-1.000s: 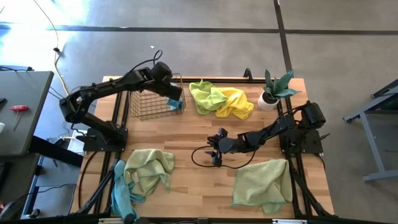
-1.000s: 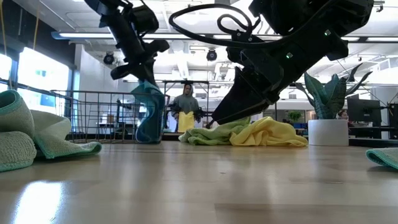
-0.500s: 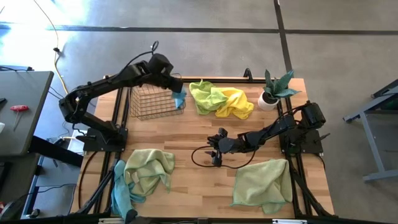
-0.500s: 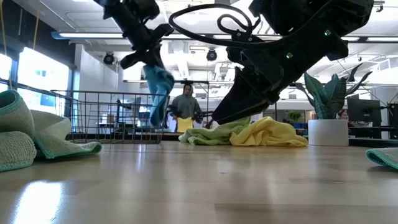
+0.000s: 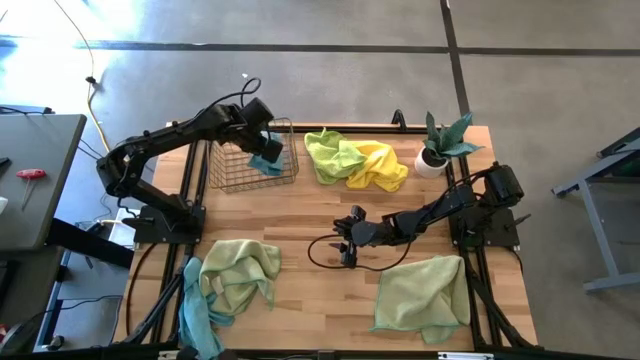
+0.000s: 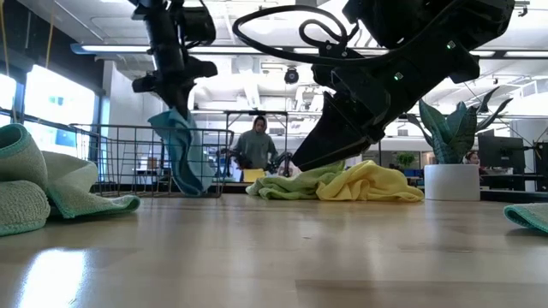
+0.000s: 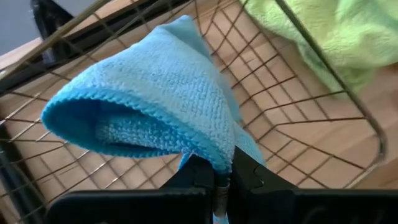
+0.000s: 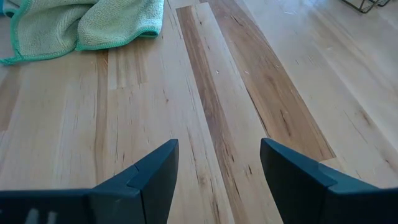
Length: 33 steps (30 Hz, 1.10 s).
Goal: Fold microfiber towels
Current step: Put the folded blue towel into the wire basket
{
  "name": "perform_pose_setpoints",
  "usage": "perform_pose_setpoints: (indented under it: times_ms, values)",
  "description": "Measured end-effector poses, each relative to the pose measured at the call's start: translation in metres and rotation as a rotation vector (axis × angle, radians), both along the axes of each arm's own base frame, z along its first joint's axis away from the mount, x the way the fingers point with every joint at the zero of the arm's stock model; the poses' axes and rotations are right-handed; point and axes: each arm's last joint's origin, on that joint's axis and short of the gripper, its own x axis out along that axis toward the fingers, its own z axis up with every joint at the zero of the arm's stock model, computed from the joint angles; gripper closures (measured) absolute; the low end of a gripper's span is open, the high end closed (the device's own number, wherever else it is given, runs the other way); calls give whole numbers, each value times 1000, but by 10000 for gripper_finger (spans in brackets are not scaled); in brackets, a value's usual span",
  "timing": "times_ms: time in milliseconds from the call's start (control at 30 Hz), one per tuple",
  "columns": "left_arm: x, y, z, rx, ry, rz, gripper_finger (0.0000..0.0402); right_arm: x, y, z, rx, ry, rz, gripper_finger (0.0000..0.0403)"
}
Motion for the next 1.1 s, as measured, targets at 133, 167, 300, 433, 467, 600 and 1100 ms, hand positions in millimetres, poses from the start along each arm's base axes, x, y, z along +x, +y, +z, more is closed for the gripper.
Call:
perform_pose_setpoints:
  times_ms: [133,167,300,433,467,600,1100]
  values:
    - [5,3,2,3,-80,-10,400,0,0,0,0,0,0,182]
    - [7,4,3,6,-116,-21,400,0,0,0,0,0,0,182]
    - [15,7,7,10,-236,-63,400,0,0,0,0,0,0,182]
    - [11,6,3,10,-150,-30,400,0,0,0,0,0,0,182]
    - [10,6,-2,-7,-97,-11,400,0,0,0,0,0,0,182]
    - [7,6,-26,-112,109,29,400,0,0,0,0,0,0,182]
    - [17,20,-68,-146,362,-27,398,0,0,0,0,0,0,182]
